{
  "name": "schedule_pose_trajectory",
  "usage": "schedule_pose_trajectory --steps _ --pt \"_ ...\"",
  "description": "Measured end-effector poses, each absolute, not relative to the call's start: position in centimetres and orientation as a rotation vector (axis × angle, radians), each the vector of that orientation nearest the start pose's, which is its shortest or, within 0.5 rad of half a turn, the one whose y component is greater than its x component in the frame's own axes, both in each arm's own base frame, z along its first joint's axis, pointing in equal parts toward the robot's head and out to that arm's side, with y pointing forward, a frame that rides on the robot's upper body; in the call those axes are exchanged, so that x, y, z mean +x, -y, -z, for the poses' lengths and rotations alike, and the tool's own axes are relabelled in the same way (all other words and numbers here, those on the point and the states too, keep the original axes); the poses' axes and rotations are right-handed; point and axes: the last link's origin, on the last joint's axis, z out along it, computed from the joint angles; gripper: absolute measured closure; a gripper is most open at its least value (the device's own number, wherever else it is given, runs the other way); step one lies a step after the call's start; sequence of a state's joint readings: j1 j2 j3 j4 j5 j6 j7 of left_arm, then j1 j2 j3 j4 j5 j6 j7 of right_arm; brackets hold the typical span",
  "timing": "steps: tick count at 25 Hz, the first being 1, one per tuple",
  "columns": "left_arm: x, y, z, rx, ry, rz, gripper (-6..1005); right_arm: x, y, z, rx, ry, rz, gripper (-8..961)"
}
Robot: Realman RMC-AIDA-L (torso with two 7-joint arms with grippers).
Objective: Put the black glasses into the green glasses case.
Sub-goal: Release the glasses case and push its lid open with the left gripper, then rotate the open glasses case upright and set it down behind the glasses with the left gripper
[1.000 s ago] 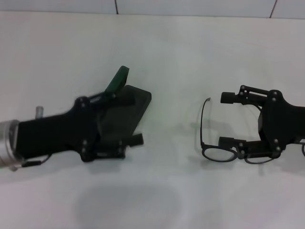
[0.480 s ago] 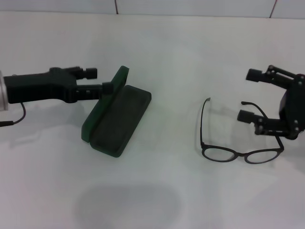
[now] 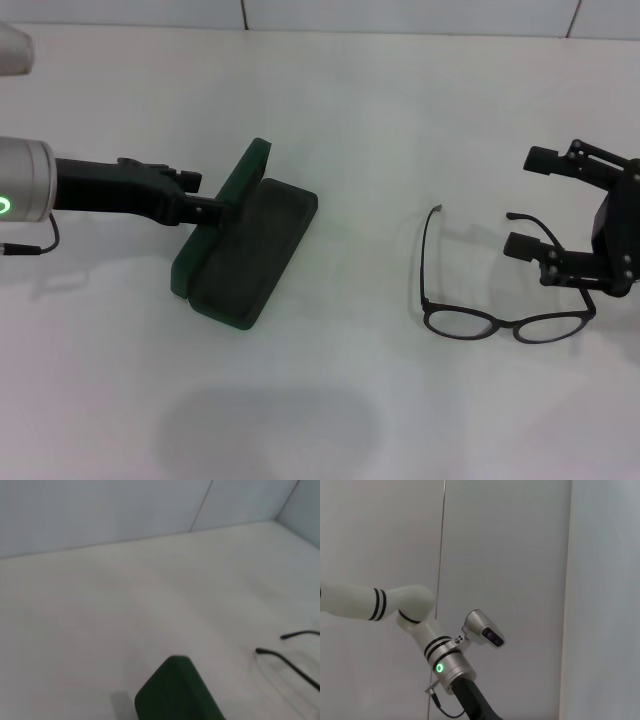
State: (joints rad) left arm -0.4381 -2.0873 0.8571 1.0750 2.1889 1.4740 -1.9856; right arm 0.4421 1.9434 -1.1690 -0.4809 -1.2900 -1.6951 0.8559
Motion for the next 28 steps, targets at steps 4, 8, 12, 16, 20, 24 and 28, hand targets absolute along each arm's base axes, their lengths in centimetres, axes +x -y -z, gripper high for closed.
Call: schedule_pose_trajectory --steps 4,8,12,16,20,24,28 --pt "-26.6 -34.3 -3.2 -2.574 1.029 0.232 146 24.5 -30.0 -1.8 -2.639 0.037 -1.093 113" --pt "-26.3 -34.6 -2.6 -2.586 1.015 0.19 156 24.3 -29.9 -1.7 -2.649 0.05 -1.1 113" --pt "-25.9 -34.8 -2.3 -2.599 1.006 0.176 166 24.3 -29.9 -1.7 -2.648 0.059 -1.099 114" --pt "-25.6 -35.1 -2.2 -2.601 1.014 0.173 176 24.3 -29.9 -1.7 -2.648 0.064 -1.098 114" --pt "-25.4 -35.4 -2.1 -2.602 1.02 0.132 288 24.3 -29.9 -1.7 -2.648 0.072 -1.095 114" --pt "-25.3 -35.4 -1.6 -2.624 1.011 0.097 433 24.4 -29.9 -1.7 -2.644 0.084 -1.093 115" --pt "-25.1 -35.5 -1.7 -2.63 0.987 0.091 576 24.4 -29.7 -1.7 -2.643 0.089 -1.097 115"
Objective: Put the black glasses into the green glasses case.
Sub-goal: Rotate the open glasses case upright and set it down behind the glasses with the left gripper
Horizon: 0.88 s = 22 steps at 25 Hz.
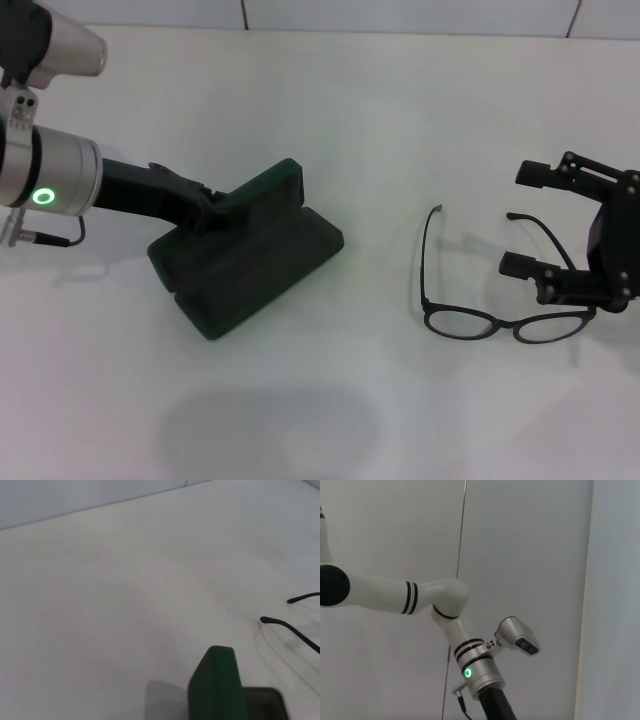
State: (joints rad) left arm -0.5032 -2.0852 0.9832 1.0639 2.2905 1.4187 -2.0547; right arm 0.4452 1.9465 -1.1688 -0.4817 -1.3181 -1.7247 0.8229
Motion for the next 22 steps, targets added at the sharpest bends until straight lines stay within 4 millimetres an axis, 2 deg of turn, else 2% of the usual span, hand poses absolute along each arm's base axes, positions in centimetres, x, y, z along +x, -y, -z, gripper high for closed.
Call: schedule_pose_trajectory --steps 3,7,13,18,22 --pt "-24.8 -35.8 -1.9 -2.64 0.946 0.086 630 24.4 -29.6 -1.7 -2.646 0.094 -1.104 115" --pt "-24.2 -36.6 -2.4 -2.67 0.805 0.076 701 24.5 -29.3 -1.7 -2.653 0.095 -1.105 115" --pt "-21.7 -38.2 -2.5 -2.758 0.413 0.007 805 24.7 -29.0 -1.6 -2.648 0.105 -1.108 116" --pt "-19.1 -39.1 -1.4 -2.822 0.034 -0.039 805 25.0 -28.5 -1.3 -2.638 0.091 -1.111 116" --pt "-17.2 -39.6 -0.1 -2.862 -0.129 -0.034 805 25.3 -28.1 -1.2 -2.633 0.083 -1.111 116"
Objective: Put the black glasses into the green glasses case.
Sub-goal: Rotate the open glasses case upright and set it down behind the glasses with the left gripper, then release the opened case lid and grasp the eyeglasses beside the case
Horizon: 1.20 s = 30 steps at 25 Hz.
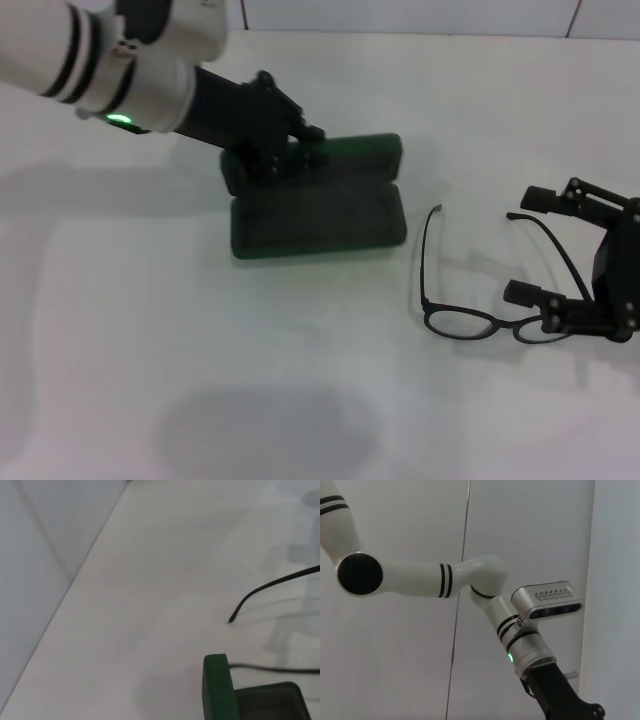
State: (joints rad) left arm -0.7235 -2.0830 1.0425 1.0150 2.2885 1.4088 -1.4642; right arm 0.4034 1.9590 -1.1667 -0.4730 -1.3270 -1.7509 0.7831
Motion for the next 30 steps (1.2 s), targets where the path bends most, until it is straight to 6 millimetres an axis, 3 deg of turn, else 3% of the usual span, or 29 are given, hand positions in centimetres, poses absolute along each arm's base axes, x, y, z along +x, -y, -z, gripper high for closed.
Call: schedule_pose_trajectory --steps 7,10,15,19,21,25,30 --pt "-16.6 -39.3 2.8 -2.934 -0.214 -0.116 806 25.9 -27.4 -1.1 -2.623 0.065 -1.112 117" --pt "-16.7 -39.2 3.1 -2.923 -0.219 -0.121 806 26.1 -27.1 -1.2 -2.619 0.061 -1.118 117" --pt "-16.1 -39.2 2.7 -2.915 -0.207 -0.09 667 26.3 -26.8 -1.5 -2.613 0.061 -1.127 118" --pt "-16.0 -38.3 2.2 -2.945 -0.153 -0.015 631 26.3 -26.8 -1.5 -2.61 0.064 -1.129 118" --pt "-16.1 -37.7 1.8 -2.945 -0.083 0.111 613 26.2 -26.9 -1.6 -2.604 0.064 -1.132 118" --pt "-16.5 -36.1 0.6 -2.891 0.115 0.534 576 25.2 -28.2 -2.6 -2.679 0.054 -1.094 118" --pt "-19.9 -32.8 0.5 -2.742 0.325 0.943 548 21.6 -30.6 -4.7 -2.968 0.067 -0.733 119"
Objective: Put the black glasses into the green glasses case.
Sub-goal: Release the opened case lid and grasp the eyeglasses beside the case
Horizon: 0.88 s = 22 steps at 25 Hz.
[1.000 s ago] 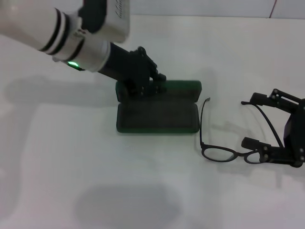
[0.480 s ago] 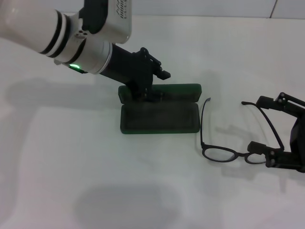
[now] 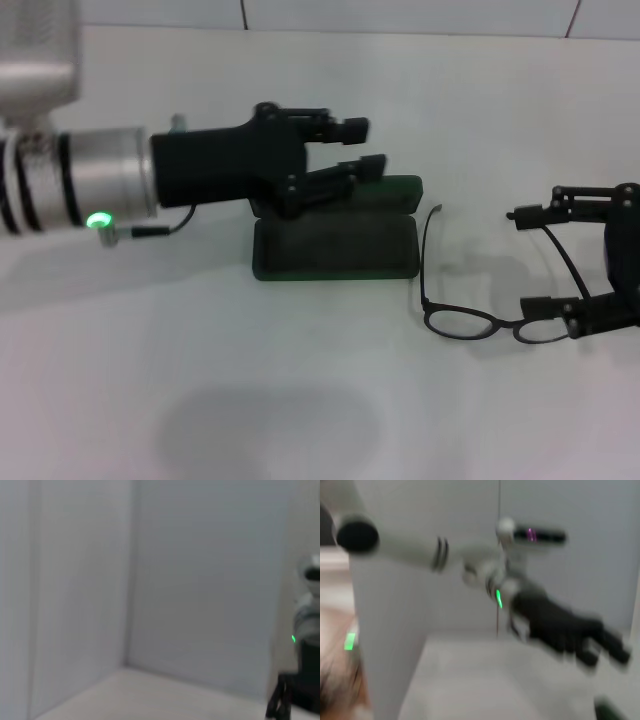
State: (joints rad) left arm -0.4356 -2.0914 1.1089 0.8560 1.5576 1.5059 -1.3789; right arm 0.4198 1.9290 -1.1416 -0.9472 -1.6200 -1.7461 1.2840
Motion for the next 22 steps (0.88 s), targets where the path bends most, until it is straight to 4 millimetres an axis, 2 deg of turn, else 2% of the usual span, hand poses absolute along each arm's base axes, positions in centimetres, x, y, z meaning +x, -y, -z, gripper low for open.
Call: schedule_pose_trajectory --steps 3,6,9,12,15,17,22 --pt "-22.5 -31.5 0.7 -2.614 0.475 1.08 538 19.3 -32.1 -5.3 -3.064 0.066 -0.362 119" --pt "-24.2 -30.6 0.5 -2.536 0.539 1.126 528 17.4 -33.5 -5.0 -3.094 0.062 -0.05 126" --pt "-25.4 -29.8 0.4 -2.484 0.566 1.143 484 16.1 -34.3 -4.5 -3.107 0.058 0.186 131" --pt "-25.9 -29.5 0.8 -2.468 0.588 1.147 424 15.1 -34.2 -3.7 -3.141 0.073 0.401 133" --pt "-26.2 -29.4 1.1 -2.452 0.619 1.154 363 14.4 -34.1 -2.3 -3.144 0.117 0.579 135" --pt "-26.4 -29.3 1.3 -2.444 0.634 1.155 363 14.0 -34.1 -1.4 -3.132 0.16 0.648 137" --pt "-26.8 -29.1 1.4 -2.437 0.656 1.153 364 13.4 -34.0 0.6 -3.106 0.24 0.725 240"
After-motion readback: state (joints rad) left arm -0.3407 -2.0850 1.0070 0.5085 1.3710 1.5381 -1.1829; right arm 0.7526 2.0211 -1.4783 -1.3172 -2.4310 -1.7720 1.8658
